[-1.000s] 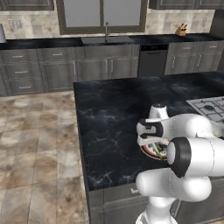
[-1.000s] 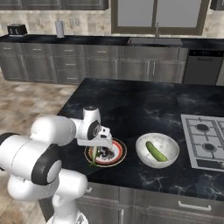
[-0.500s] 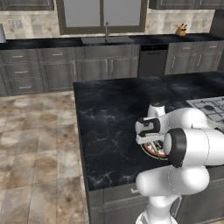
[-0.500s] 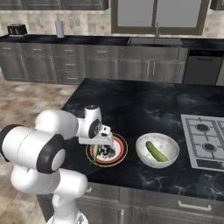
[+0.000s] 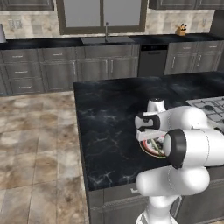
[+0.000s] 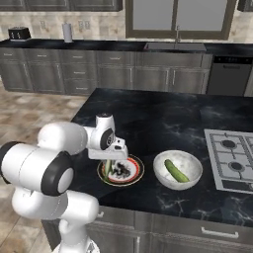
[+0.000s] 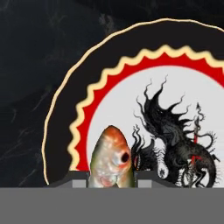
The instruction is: Place the fish on the plate and place the cucumber on the same plate.
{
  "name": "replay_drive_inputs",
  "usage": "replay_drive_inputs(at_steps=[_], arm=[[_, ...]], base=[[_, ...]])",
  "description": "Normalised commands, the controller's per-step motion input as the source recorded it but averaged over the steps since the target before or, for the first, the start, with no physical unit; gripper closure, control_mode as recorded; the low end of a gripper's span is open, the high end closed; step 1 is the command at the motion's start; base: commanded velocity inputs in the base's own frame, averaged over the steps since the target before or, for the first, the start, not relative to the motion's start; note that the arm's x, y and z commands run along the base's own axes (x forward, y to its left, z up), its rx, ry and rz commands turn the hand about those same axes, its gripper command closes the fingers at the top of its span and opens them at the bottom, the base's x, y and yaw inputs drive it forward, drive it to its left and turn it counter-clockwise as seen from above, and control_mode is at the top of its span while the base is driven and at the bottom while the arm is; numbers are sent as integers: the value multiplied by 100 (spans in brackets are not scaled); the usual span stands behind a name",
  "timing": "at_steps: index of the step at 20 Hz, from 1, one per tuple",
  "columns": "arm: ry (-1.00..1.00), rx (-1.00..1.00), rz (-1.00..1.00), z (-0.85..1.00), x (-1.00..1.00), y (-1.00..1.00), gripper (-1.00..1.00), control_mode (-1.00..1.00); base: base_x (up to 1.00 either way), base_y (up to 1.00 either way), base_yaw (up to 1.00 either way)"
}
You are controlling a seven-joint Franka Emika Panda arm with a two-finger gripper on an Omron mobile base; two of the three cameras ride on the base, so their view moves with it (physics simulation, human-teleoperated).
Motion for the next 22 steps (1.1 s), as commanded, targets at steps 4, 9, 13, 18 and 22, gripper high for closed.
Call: replay_drive_inputs(at_steps=[4,9,13,18,22], arm=[[11,0,0,15,12,0,100,-100],[0,0,0,-8,11,0,100,-100],[-3,0,0,-20,10,0,100,-100],[-3,0,0,-13,0,0,100,-100],[0,0,0,0,0,0,-100,-100]], base=[[0,0,0],[0,0,0],[0,0,0],[0,0,0],[0,0,0]])
